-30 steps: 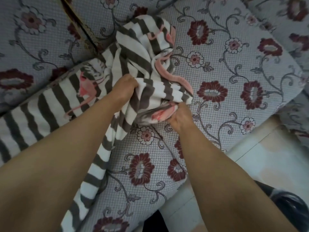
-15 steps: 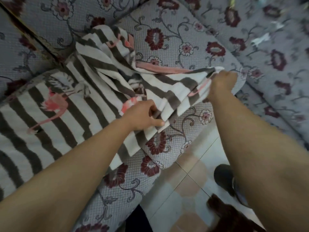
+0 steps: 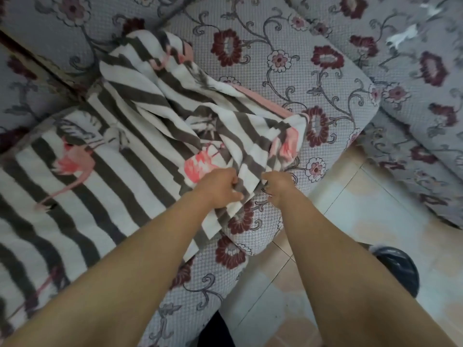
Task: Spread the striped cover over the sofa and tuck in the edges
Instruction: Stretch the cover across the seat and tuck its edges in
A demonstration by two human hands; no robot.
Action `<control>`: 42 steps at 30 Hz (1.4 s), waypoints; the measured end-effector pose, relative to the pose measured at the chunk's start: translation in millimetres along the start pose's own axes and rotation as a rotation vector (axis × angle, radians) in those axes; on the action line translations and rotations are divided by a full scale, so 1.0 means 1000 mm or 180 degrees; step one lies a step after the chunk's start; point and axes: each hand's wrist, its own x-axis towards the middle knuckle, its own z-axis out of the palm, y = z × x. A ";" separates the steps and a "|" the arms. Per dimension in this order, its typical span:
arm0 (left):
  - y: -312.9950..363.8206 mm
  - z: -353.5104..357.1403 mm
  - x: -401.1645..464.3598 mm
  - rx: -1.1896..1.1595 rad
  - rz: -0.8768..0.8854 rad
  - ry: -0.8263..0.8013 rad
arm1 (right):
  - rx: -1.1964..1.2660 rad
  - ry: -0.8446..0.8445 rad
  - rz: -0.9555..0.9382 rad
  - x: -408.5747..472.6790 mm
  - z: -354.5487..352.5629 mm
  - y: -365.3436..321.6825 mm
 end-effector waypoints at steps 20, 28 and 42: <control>-0.086 -0.035 -0.007 0.0234 -0.0543 0.1818 | -0.0093 -0.0587 -0.0196 0.001 0.078 0.011; -0.041 0.009 -0.008 0.1125 -0.0314 0.1039 | -0.0046 0.0399 -0.1446 -0.002 0.064 -0.010; 0.180 0.027 0.031 -0.0848 0.1117 0.0526 | -0.0741 0.2244 -0.2454 -0.019 -0.167 -0.108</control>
